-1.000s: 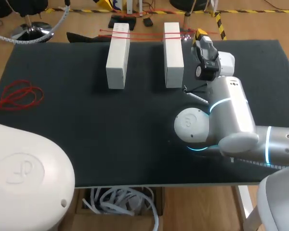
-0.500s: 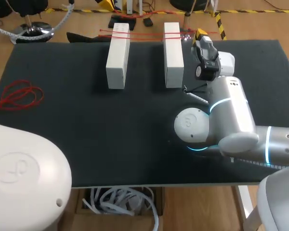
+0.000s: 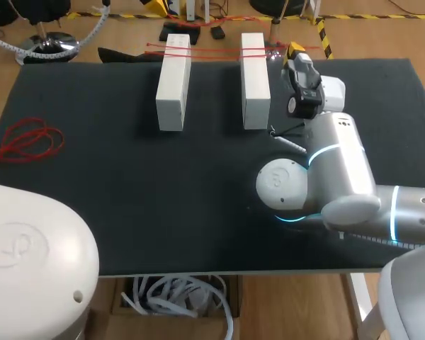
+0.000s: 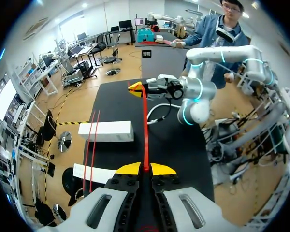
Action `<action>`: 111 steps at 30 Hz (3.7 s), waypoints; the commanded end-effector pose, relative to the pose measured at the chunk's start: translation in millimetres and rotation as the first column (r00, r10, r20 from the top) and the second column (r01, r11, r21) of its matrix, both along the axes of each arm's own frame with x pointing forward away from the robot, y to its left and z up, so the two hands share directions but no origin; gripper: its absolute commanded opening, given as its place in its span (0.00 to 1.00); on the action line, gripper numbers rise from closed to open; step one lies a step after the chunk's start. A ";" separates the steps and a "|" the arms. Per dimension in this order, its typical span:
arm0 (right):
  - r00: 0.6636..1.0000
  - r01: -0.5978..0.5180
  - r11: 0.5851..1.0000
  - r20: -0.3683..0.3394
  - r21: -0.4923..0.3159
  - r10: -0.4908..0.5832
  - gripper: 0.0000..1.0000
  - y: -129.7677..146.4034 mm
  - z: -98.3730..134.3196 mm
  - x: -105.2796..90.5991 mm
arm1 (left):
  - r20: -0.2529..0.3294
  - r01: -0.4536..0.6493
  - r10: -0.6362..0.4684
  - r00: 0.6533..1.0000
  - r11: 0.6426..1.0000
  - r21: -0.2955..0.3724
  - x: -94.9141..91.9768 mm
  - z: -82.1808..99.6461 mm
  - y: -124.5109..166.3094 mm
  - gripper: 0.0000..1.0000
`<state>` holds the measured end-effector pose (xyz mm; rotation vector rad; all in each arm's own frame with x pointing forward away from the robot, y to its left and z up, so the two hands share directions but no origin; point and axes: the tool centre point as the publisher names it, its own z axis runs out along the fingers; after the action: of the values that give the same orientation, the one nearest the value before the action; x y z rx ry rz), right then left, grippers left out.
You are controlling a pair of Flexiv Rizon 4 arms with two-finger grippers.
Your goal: Grab the tape and strap the tape.
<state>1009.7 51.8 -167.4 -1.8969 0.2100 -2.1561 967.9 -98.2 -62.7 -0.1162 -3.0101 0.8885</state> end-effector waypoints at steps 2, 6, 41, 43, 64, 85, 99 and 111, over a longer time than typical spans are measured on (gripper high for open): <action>1.000 -0.001 1.000 -0.006 -0.002 0.001 0.00 -0.8 2.2 -0.3 | -0.001 0.000 0.000 1.000 1.000 0.004 0.1 0.5 0.0 0.00; 1.000 -0.025 0.994 -0.005 -0.111 0.024 0.00 -1.9 2.2 -0.6 | -0.001 0.000 0.000 1.000 1.000 0.004 0.1 0.5 0.0 0.00; 0.986 0.161 0.382 0.134 -0.910 -0.097 0.00 10.9 62.6 0.0 | -0.001 0.000 0.000 1.000 1.000 0.004 0.1 0.5 0.0 0.00; 0.974 0.223 0.221 0.207 -0.949 -0.092 0.00 20.3 70.9 1.0 | -0.001 0.000 0.000 1.000 1.000 0.004 0.1 0.5 0.0 0.00; 0.963 0.263 0.081 0.256 -0.961 -0.088 0.00 29.0 78.8 1.0 | -0.001 0.000 0.000 1.000 1.000 0.004 0.1 0.5 0.0 0.00; 0.990 0.113 -0.609 0.142 -0.785 0.001 0.00 58.9 105.3 -3.6 | -0.001 0.000 0.000 1.000 1.000 0.004 0.1 0.5 0.0 0.00; 0.983 0.162 -0.859 0.153 -0.485 0.099 0.00 83.5 116.6 -10.6 | -0.001 0.000 0.000 1.000 1.000 0.004 0.1 0.5 0.0 0.00; 0.973 0.213 -0.904 0.166 -0.372 0.161 0.00 93.0 127.0 -14.2 | -0.001 0.000 0.000 1.000 1.000 0.004 0.1 0.5 0.0 0.00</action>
<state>997.1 145.6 -44.0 0.4050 1.5303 0.6563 968.3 -98.6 -63.0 -0.1162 -3.0103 0.8884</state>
